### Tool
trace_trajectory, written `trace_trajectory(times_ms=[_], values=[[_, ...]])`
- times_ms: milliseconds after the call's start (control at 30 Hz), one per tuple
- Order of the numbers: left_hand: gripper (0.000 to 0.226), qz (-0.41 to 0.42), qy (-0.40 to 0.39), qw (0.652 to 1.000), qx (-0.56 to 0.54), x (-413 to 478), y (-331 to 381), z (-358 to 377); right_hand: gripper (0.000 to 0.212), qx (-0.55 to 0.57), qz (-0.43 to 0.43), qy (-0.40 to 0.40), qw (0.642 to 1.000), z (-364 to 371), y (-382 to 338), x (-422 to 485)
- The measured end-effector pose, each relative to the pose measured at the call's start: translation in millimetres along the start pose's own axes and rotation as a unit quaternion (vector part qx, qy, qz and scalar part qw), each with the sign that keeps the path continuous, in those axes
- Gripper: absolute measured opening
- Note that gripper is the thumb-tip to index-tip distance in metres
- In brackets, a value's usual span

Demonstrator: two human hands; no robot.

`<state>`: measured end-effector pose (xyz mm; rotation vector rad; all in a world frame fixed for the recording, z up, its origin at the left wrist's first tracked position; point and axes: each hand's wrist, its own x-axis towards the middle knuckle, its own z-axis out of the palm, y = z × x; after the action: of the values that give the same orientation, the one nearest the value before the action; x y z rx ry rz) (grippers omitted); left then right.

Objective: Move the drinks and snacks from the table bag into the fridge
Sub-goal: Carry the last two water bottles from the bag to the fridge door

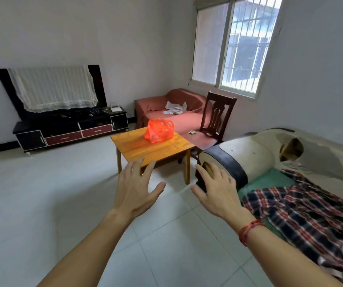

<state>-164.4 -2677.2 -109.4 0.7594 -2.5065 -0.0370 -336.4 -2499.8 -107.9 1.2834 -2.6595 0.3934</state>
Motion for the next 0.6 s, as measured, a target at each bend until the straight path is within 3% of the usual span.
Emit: trace_trajectory(times_ms=[600], values=[[0.077, -0.042, -0.028, 0.999, 0.006, 283.6, -60.3, 175.7, 0.070, 0.002, -0.027, -0.037, 0.999, 112.4, 79.8, 337.3]])
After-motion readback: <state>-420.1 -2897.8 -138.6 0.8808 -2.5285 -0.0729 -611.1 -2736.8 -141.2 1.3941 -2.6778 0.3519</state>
